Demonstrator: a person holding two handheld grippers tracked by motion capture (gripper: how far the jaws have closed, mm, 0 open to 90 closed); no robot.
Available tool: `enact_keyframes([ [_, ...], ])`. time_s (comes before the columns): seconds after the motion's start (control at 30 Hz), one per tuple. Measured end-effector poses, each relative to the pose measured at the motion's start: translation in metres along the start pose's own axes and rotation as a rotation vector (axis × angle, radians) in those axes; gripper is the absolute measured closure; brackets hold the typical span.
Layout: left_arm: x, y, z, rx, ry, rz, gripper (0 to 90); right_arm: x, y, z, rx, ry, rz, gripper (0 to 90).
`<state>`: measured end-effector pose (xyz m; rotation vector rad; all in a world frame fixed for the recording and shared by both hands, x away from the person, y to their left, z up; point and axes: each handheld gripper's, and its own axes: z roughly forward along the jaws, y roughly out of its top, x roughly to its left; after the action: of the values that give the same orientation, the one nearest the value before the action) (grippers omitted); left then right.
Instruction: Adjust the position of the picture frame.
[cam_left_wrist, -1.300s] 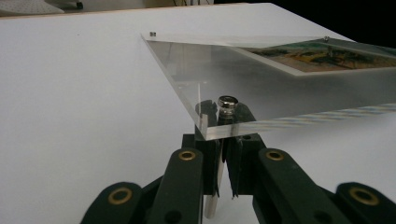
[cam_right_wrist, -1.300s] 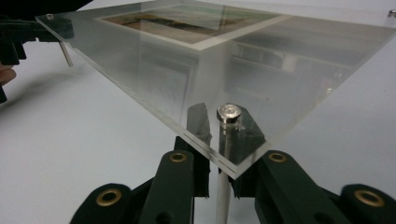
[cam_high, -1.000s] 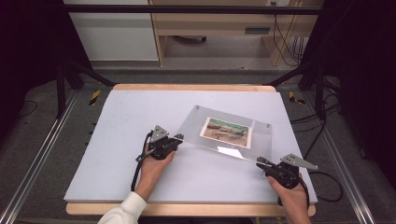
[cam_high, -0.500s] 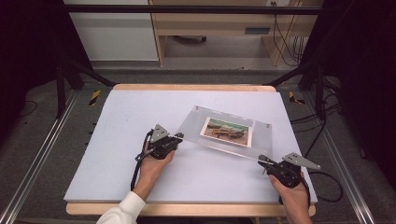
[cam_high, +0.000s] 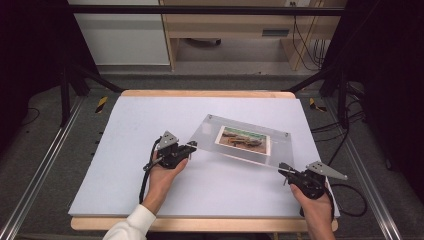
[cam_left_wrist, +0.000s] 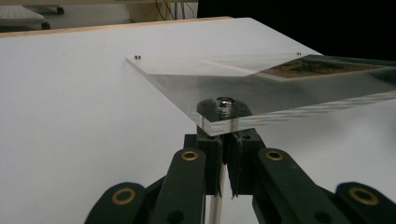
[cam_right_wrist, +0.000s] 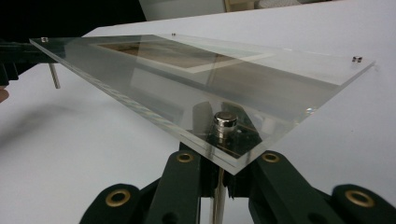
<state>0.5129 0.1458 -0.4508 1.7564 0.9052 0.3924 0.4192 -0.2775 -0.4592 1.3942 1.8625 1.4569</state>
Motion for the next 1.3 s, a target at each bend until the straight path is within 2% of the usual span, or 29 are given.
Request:
enact_keyframes([
  [0.2, -0.007, 0.005, -0.005, -0.022, -0.002, 0.032, 84.7, -0.002, 0.006, -0.004, -0.024, -0.002, 0.005, 84.3],
  [0.3, -0.009, 0.006, -0.008, -0.023, -0.005, 0.021, 84.7, -0.002, 0.010, -0.006, -0.035, 0.001, 0.001, 84.1],
  [0.57, -0.009, 0.011, -0.020, -0.057, 0.026, 0.013, 84.7, 0.004, 0.021, -0.003, -0.032, 0.022, -0.020, 83.6],
  [0.63, -0.006, 0.013, -0.028, -0.074, 0.047, 0.011, 84.7, 0.007, 0.026, 0.001, -0.037, 0.028, -0.028, 83.6],
  [0.9, 0.001, 0.016, -0.049, -0.103, 0.081, 0.016, 84.5, 0.015, 0.041, 0.018, -0.046, 0.055, -0.060, 83.7],
  [1.0, 0.006, 0.016, -0.061, -0.115, 0.109, 0.016, 84.4, 0.022, 0.047, 0.030, -0.045, 0.071, -0.064, 83.7],
  [1.3, 0.012, 0.015, -0.088, -0.154, 0.163, 0.018, 84.3, 0.036, 0.060, 0.051, -0.053, 0.105, -0.086, 83.8],
])
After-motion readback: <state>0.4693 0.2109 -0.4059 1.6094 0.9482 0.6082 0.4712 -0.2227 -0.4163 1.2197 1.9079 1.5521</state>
